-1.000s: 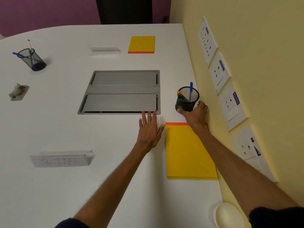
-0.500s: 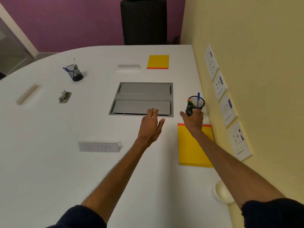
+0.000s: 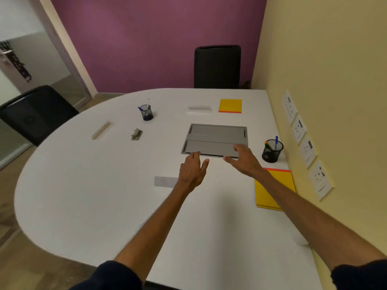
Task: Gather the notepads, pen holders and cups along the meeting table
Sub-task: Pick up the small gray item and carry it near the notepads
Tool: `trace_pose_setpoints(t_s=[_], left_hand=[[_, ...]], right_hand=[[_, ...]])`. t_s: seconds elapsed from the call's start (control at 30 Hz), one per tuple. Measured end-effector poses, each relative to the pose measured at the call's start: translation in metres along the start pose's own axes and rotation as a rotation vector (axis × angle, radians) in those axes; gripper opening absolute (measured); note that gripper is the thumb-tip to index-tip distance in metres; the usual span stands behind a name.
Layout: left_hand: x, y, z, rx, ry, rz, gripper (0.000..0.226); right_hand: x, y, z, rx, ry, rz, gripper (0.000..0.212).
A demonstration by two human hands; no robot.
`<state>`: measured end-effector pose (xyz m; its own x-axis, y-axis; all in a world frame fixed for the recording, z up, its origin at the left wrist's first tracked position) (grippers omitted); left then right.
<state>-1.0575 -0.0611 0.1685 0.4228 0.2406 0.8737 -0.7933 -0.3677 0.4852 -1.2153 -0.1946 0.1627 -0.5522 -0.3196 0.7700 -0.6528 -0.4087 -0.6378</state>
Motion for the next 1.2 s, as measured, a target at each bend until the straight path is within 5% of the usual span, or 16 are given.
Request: trace_pose_setpoints(t_s=[0.53, 1.2], left_hand=[[0.148, -0.073, -0.112, 0.125, 0.133, 0.123, 0.055], [0.231, -0.185, -0.226, 0.281, 0.3, 0.149, 0.077]], right_hand=[[-0.006, -0.203, -0.058, 0.312, -0.118, -0.031, 0.061], [-0.1, -0.322, -0.115, 0.422, -0.336, -0.057, 0.063]])
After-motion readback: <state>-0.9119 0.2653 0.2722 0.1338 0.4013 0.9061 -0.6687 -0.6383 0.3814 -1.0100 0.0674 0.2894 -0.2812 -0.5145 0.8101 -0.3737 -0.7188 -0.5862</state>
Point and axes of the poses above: each hand's wrist, its own z-axis towards the middle knuckle, its own x-axis out of the back of the hand, y = z × x, the point moved 5 cm from there along z, towards the middle knuckle, and after that the axes turned 2 degrees about z, right-handed, at the moved point
